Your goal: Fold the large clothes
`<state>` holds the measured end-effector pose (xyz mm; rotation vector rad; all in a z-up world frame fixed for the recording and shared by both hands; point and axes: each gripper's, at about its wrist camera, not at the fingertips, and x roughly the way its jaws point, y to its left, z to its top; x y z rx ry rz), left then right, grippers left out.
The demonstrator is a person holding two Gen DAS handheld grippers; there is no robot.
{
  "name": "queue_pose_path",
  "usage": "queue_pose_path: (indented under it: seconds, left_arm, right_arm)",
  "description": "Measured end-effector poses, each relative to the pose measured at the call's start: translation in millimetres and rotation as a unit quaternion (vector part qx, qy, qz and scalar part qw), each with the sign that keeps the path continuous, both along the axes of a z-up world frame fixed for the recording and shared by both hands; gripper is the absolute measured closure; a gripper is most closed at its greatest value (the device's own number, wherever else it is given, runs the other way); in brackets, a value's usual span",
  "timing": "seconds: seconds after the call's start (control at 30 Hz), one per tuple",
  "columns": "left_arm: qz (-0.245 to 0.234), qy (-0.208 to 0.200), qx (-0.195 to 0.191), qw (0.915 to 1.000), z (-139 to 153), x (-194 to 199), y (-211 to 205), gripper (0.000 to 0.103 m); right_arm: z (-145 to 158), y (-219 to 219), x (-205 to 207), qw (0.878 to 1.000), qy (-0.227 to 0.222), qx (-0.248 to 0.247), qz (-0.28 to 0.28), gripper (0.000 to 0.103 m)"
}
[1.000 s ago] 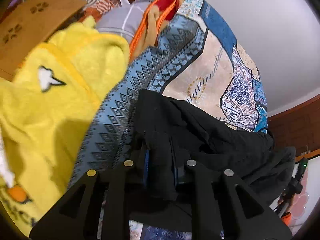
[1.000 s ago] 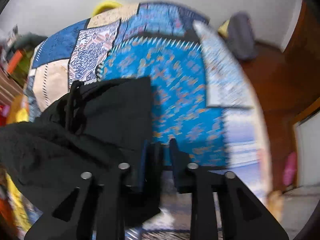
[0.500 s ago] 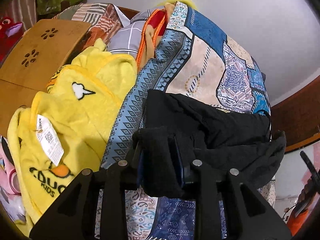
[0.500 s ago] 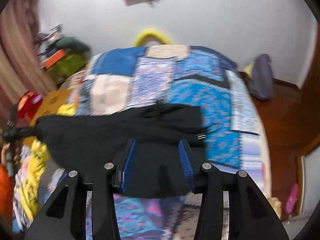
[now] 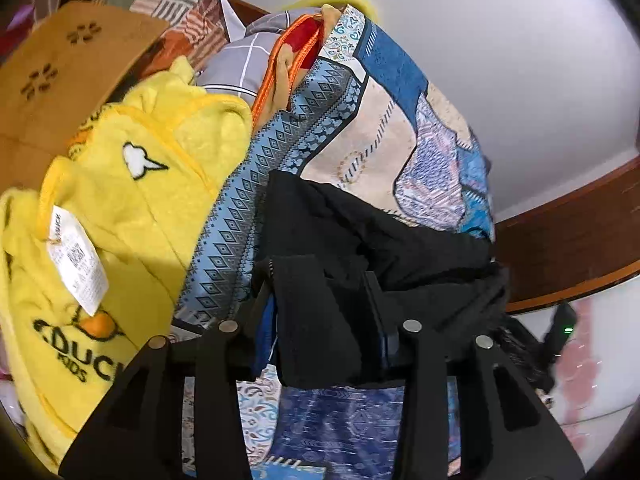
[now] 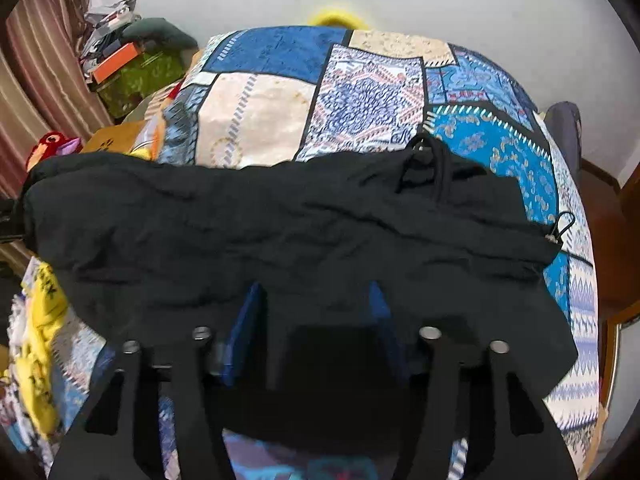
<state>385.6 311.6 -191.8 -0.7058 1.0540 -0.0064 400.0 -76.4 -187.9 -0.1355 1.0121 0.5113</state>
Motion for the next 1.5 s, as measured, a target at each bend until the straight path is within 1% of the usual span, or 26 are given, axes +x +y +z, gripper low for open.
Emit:
queue_pose_path:
  seconds: [0.03,0.07,0.1,0.13,0.2,0.27,0.33,0.4,0.43,0.5,0.57,0.63,0.73,0.83,0.93,1.0,1.07,1.1,1.17,1.23,1.27,1.3,1.33,1.4,1.43,1.5]
  left_arm:
    - [0.008,-0.004,0.019,0.9998,4,-2,2,0.056]
    - [0.015,-0.012,0.042,0.9989,9,-4,3,0.052]
    - [0.02,-0.022,0.069,0.9972,16,-7,4,0.043]
    - [0.026,-0.038,0.094,0.9945,26,-10,5,0.037]
    - [0.031,-0.058,0.115,0.9912,38,-15,4,0.034]
    - [0.023,-0.063,0.133,0.9888,45,-16,-2,0.033]
    - [0.0,-0.063,0.171,0.9833,51,-15,-23,0.033]
    - [-0.026,-0.066,0.194,0.9784,51,-14,-45,0.033]
    - [-0.042,-0.071,0.199,0.9764,50,-14,-60,0.033]
    - [-0.071,-0.078,0.194,0.9753,45,-11,-84,0.033]
    - [-0.104,-0.083,0.188,0.9732,38,-6,-114,0.033]
    - [-0.129,-0.089,0.197,0.9678,29,1,-146,0.033]
    - [-0.154,-0.092,0.213,0.9604,17,11,-180,0.033]
    - [-0.164,-0.083,0.237,0.954,-1,25,-206,0.033]
    - [-0.153,-0.079,0.253,0.952,-14,38,-215,0.032]
    - [-0.147,-0.072,0.257,0.9525,-23,51,-216,0.032]
    - [-0.144,-0.068,0.26,0.9523,-30,61,-216,0.03]
    - [-0.141,-0.067,0.258,0.9534,-33,66,-215,0.03]
    - [-0.132,-0.064,0.254,0.9561,-40,73,-211,0.027]
    - [-0.123,-0.061,0.252,0.9579,-49,80,-208,0.018]
    - [-0.12,-0.06,0.251,0.9587,-54,83,-206,0.016]
    - [-0.117,-0.058,0.245,0.9607,-59,86,-204,0.011]
    - [-0.111,-0.055,0.232,0.9648,-65,88,-199,0.007]
    - [-0.102,-0.052,0.207,0.9717,-70,91,-191,0.003]
    - [-0.101,-0.053,0.2,0.9731,-71,91,-189,0.003]
    - [-0.104,-0.06,0.208,0.9707,-70,87,-191,0.003]
  right_arm:
    - [-3,-1,5,1.0,0.002,0.001,-0.004,0.038]
    - [-5,-2,9,1.0,0.007,0.003,-0.008,0.037]
    - [-7,-4,14,1.0,0.013,0.007,-0.013,0.034]
    - [-8,-5,16,1.0,0.017,0.01,-0.019,0.032]
    - [-10,-5,21,0.999,0.021,0.015,-0.032,0.032]
    - [-9,-2,23,0.999,0.022,0.017,-0.041,0.032]
    - [-7,-4,24,0.998,0.025,0.025,-0.052,0.032]
    - [-2,-9,24,0.997,0.036,0.043,-0.061,0.032]
    - [0,-12,25,0.996,0.039,0.051,-0.064,0.033]
    - [8,-21,22,0.994,0.045,0.075,-0.07,0.033]
    - [17,-28,16,0.994,0.038,0.082,-0.066,0.033]
    - [27,-32,7,0.995,0.017,0.074,-0.058,0.033]
    - [40,-34,-8,0.997,-0.017,0.063,-0.04,0.032]
    - [45,-33,-21,0.997,-0.045,0.052,-0.018,0.031]
    - [36,-25,-26,0.998,-0.061,0.028,0.003,0.031]
    - [23,-16,-23,0.998,-0.058,0.012,0.015,0.031]
    - [6,-10,-17,0.999,-0.048,-0.003,0.015,0.031]
    - [-3,-8,-13,0.999,-0.038,-0.005,0.013,0.031]
    - [-13,-10,-6,0.999,-0.032,0.009,0.008,0.03]
    - [-17,-8,-1,0.999,-0.031,0.012,0.006,0.028]
    - [-18,-7,0,0.999,-0.031,0.009,0.007,0.027]
    - [-19,-5,2,0.999,-0.032,0.006,0.007,0.027]
    - [-20,-3,2,0.999,-0.033,0.003,0.007,0.026]
    - [-20,-1,1,0.999,-0.037,-0.003,0.009,0.026]
    - [-19,-1,0,0.999,-0.037,-0.004,0.01,0.026]
    - [-17,-3,-2,0.999,-0.034,-0.004,0.011,0.026]
